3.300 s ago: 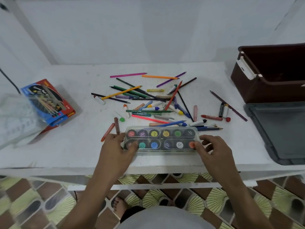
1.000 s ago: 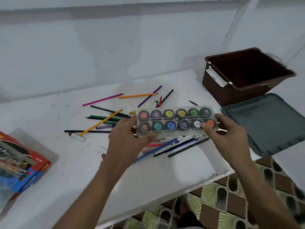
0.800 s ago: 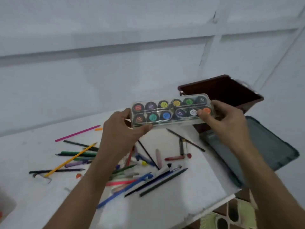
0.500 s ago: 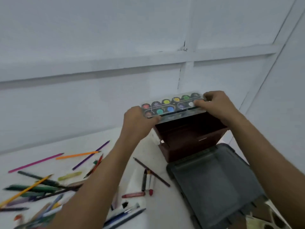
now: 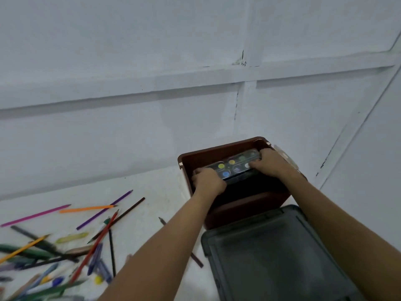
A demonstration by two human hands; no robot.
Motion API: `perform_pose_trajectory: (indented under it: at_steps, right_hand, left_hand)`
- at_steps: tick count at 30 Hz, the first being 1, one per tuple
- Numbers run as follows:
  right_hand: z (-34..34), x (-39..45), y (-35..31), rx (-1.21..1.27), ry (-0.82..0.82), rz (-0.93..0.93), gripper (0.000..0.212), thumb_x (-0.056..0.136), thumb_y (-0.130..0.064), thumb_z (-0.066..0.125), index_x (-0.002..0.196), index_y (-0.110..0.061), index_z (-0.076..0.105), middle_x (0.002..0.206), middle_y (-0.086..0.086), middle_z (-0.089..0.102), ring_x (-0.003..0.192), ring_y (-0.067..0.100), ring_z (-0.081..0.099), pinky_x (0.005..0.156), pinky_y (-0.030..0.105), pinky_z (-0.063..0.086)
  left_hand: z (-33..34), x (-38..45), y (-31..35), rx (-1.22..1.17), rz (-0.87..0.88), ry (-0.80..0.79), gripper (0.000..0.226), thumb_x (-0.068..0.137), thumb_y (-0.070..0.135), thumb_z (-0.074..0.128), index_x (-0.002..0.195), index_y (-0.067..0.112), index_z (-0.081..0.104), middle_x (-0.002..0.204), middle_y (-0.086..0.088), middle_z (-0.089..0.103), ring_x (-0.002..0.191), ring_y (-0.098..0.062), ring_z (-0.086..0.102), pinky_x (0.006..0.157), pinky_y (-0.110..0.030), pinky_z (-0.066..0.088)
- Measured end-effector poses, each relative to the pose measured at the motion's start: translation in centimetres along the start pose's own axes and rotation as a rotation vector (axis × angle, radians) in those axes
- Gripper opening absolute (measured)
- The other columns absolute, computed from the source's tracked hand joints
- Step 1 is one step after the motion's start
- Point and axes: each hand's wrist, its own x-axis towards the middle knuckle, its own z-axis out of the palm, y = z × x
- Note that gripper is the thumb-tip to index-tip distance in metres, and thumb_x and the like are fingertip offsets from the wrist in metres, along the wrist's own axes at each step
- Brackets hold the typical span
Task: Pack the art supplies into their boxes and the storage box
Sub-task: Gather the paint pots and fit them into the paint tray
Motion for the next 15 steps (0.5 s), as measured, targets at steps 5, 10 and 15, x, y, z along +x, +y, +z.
perform_pose_trajectory:
  at_steps: [5, 10, 15]
  right_hand:
    - [1.8, 1.2, 0.0, -0.088, -0.083, 0.041, 0.03, 0.088, -0.03, 0.062, 0.099, -0.003, 0.053, 0.094, 0.01, 0.058, 0.082, 0.024, 0.054, 0.069, 0.03, 0.043]
    - [2.9, 1.7, 0.3, -0.186, -0.148, 0.042, 0.042, 0.096, -0.028, 0.051, 0.127, 0.0, 0.051, 0.127, 0.018, 0.055, 0.115, 0.031, 0.053, 0.094, 0.034, 0.044]
    - [3.0, 1.5, 0.4, -0.235, -0.229, 0.067, 0.061, 0.1, -0.032, 0.042, 0.143, 0.006, 0.024, 0.147, 0.024, 0.028, 0.131, 0.035, 0.037, 0.106, 0.038, 0.033]
  left_hand:
    - [0.7, 0.8, 0.1, 0.468, 0.122, 0.023, 0.051, 0.094, 0.024, 0.05, 0.133, -0.007, 0.043, 0.136, -0.026, 0.045, 0.119, -0.038, 0.049, 0.098, -0.041, 0.045]
    - [0.9, 1.0, 0.2, 0.693, 0.175, -0.007, 0.037, 0.099, 0.017, 0.041, 0.13, -0.002, 0.048, 0.131, -0.017, 0.052, 0.117, -0.032, 0.054, 0.102, -0.04, 0.043]
    - [0.8, 1.1, 0.1, 0.7, 0.149, -0.019, 0.035, 0.099, 0.021, 0.043, 0.127, 0.002, 0.052, 0.127, -0.014, 0.055, 0.114, -0.028, 0.056, 0.097, -0.035, 0.046]
